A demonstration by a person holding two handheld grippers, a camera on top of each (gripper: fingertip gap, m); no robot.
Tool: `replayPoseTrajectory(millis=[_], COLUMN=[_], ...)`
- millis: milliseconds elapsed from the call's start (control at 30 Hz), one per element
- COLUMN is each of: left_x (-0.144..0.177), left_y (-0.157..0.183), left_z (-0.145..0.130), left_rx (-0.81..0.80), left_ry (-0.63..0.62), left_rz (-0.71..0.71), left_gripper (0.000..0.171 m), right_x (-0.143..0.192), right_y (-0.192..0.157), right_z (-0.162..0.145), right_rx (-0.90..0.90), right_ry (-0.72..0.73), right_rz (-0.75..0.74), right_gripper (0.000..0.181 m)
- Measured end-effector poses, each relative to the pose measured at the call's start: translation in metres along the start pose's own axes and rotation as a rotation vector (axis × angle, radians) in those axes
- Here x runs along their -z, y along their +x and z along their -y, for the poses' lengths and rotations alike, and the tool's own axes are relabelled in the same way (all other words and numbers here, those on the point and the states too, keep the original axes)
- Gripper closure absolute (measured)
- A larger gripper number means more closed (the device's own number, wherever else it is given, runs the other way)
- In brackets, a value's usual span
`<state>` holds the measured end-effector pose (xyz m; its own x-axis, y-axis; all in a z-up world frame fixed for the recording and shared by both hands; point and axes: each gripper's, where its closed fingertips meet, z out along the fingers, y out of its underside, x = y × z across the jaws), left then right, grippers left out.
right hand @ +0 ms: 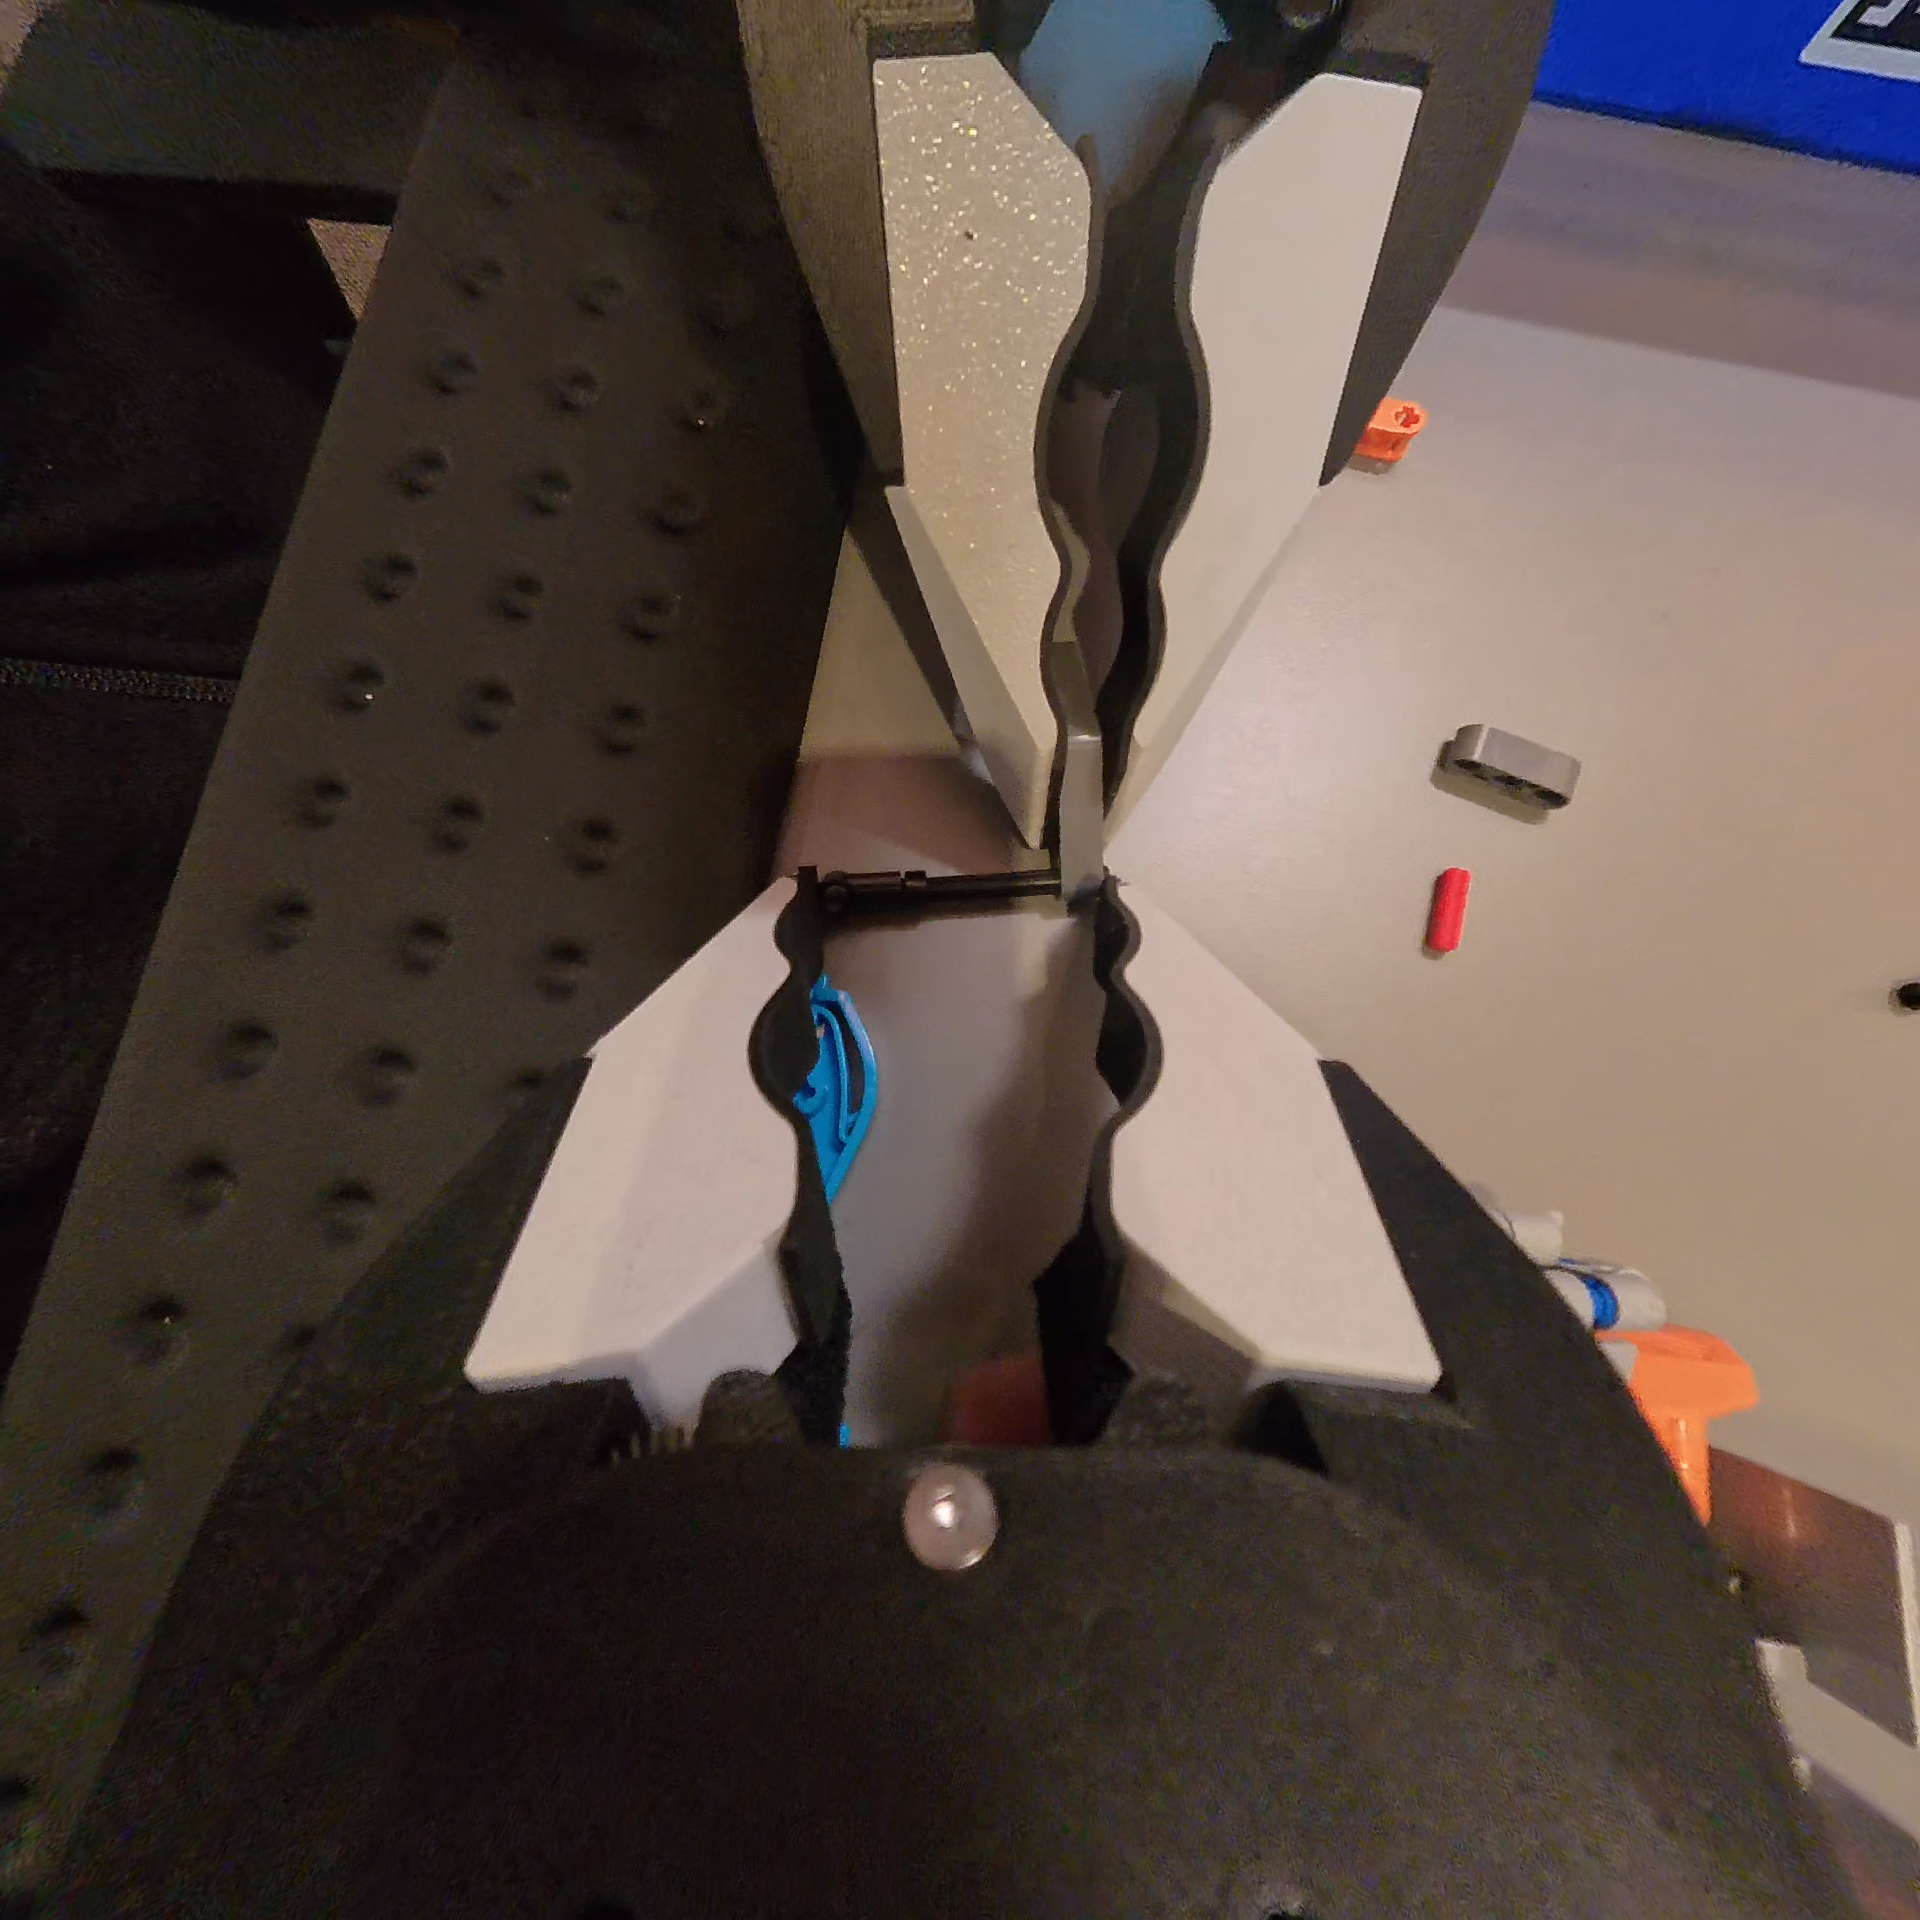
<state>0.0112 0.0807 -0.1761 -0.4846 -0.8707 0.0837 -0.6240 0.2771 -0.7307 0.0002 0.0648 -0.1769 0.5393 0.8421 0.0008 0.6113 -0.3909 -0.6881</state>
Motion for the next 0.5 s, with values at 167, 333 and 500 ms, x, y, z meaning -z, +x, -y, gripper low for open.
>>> replayPoseTrajectory(millis=[167,333,500], left_x=[0.0,-0.0004,-0.0006], left_y=[0.0008,0.0007,-0.0006], left_z=[0.0002,0.001,0.0013], left_rx=[-0.006,-0.016,-0.019], left_ry=[0.0,-0.001,0.002], left_rz=[-0.005,0.005,0.018], left_gripper=[0.166,0.168,0.167], right_x=[-0.0007,-0.0009,-0.0008], right_y=[-0.0004,0.0,0.0008], right_z=[-0.0004,-0.0006,-0.0006], right_rx=[0.021,0.02,0.016], right_ry=[-0.015,-0.018,-0.019], right_rz=[-0.005,0.0,0.0], right_gripper=[0.131,0.132,0.131])
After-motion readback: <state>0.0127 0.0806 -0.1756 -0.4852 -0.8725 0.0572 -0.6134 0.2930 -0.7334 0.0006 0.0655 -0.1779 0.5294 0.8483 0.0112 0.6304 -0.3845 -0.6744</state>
